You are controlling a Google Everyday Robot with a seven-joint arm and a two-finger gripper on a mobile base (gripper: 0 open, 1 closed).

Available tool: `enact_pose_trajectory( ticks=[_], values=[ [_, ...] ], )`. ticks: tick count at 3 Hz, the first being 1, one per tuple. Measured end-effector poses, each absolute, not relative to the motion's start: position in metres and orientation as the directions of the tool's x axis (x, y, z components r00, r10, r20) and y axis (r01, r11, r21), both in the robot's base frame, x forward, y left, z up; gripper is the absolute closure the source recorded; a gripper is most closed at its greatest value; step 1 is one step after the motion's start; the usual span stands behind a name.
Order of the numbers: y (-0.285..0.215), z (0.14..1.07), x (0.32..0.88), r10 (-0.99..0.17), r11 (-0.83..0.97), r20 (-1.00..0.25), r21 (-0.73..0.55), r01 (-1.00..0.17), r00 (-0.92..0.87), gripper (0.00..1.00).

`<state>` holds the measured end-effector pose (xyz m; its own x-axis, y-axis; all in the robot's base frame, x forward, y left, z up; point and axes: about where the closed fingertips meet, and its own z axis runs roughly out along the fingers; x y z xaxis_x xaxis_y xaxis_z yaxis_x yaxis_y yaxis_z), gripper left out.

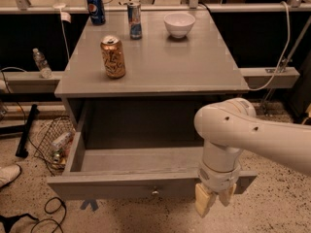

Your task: Close top drawer

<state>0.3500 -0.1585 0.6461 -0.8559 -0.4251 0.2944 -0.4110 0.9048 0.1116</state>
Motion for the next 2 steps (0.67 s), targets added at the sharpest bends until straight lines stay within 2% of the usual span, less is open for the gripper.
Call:
enact_pose_trajectory(
  ticks=[1,2],
  values=[
    [-0.1584,0.6319,0.3582,-0.417,0.909,0.264,0.102,-0.405,-0.870,0.73],
    [-0.1565,0.6240,0.3678,-0.404,0.915,0.224,0.093,-0.393,-0.887,0.96]
  ],
)
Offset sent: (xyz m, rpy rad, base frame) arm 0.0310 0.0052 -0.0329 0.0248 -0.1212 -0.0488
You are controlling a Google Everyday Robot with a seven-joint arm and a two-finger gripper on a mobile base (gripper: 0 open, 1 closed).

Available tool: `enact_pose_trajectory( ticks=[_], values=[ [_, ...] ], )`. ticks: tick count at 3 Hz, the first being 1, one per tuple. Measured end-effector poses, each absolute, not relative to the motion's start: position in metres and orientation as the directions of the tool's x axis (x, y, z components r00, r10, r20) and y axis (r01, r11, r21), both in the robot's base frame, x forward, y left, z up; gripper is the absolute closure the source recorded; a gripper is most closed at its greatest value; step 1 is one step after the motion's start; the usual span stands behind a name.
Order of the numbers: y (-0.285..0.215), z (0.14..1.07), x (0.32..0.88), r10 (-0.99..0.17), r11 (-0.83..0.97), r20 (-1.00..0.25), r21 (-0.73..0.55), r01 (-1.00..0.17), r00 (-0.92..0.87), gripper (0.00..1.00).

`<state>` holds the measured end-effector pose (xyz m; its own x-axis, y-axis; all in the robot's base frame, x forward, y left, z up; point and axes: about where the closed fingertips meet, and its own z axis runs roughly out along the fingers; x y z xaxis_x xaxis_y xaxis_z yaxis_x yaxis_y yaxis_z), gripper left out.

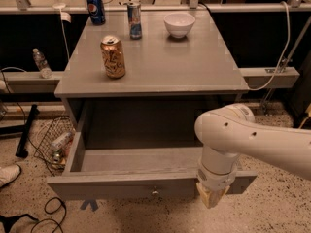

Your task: Close top drawer

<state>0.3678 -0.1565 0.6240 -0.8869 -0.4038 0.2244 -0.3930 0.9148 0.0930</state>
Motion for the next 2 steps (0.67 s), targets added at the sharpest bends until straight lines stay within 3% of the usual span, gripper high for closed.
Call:
enact_pose_trajectory(
  ticks=[2],
  values=[
    [-0.150,0.635,0.408,-0.329,0.940,0.007,0.100,-0.326,-0.944,1.00]
  ],
)
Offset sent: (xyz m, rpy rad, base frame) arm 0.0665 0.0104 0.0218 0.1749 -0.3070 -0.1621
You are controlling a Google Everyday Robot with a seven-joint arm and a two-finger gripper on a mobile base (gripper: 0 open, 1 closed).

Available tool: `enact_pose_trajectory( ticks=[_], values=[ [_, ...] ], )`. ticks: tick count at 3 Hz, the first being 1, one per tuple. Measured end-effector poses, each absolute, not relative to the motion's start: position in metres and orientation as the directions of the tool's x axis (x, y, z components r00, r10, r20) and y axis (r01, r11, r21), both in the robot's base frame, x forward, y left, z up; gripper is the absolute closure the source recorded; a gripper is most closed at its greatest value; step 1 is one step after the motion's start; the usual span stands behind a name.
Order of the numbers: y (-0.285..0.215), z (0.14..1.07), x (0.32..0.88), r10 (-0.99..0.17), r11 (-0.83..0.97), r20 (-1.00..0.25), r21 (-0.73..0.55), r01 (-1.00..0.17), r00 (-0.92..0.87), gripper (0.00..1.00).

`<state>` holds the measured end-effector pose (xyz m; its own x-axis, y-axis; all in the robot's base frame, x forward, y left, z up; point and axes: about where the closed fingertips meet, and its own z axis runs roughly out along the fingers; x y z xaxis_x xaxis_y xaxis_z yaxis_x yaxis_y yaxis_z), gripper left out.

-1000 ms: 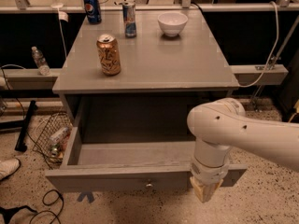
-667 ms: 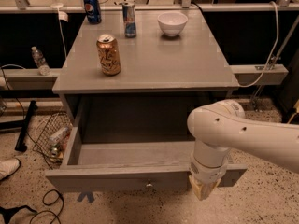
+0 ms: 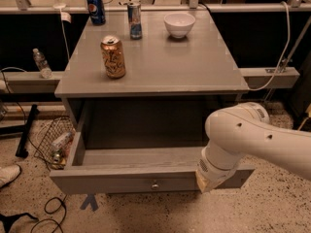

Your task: Close top drawer

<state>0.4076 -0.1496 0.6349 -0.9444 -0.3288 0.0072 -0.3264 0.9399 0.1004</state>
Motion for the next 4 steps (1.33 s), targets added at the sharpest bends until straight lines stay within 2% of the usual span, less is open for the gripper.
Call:
enact_pose_trajectory(
  ticks=[1,4],
  values=[
    [-0.148,0.635,0.409,-0.325,0.940,-0.004,0.103,-0.324,-0.946,1.00],
    [-0.094,0.646,0.491,-0.241,0.937,-0.321,0.168,-0.306,-0.916,1.00]
  ],
)
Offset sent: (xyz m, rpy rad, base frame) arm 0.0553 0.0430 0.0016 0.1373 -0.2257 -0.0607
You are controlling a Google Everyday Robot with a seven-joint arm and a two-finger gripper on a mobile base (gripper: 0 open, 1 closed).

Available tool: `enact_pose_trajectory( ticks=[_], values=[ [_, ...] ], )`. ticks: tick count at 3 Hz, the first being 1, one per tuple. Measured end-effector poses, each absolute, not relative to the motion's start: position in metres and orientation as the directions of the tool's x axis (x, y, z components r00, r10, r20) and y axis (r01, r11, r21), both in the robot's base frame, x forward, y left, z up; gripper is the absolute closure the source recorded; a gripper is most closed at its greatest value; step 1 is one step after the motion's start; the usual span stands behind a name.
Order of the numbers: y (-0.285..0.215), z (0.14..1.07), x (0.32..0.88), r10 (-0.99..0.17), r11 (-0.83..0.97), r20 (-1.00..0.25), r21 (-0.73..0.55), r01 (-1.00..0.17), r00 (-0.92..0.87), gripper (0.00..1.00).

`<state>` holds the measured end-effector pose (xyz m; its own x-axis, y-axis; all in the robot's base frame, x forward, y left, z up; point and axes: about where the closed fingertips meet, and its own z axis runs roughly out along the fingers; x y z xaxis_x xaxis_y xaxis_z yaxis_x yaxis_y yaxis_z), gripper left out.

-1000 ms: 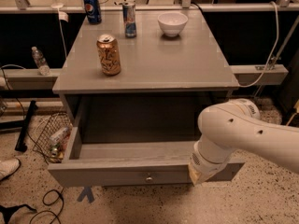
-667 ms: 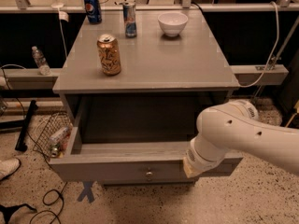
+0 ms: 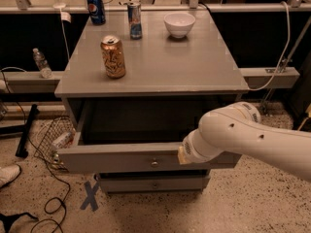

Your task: Close top drawer

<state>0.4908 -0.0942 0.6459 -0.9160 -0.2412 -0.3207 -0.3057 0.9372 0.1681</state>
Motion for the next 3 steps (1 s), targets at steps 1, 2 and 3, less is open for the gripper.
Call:
enact_pose_trajectory(
  ticks=[1,2,3],
  values=[
    [-0.065,0.652,0.529,-0.238,0.920,-0.422,0.189,-0.342,-0.875,1.00],
    [-0.048,0.654,0.550,-0.209,0.916,-0.475,0.211,-0.341,-0.855,1.00],
    [-0.048,0.654,0.550,-0.208,0.916,-0.476,0.212,-0.342,-0.854,1.00]
  ],
)
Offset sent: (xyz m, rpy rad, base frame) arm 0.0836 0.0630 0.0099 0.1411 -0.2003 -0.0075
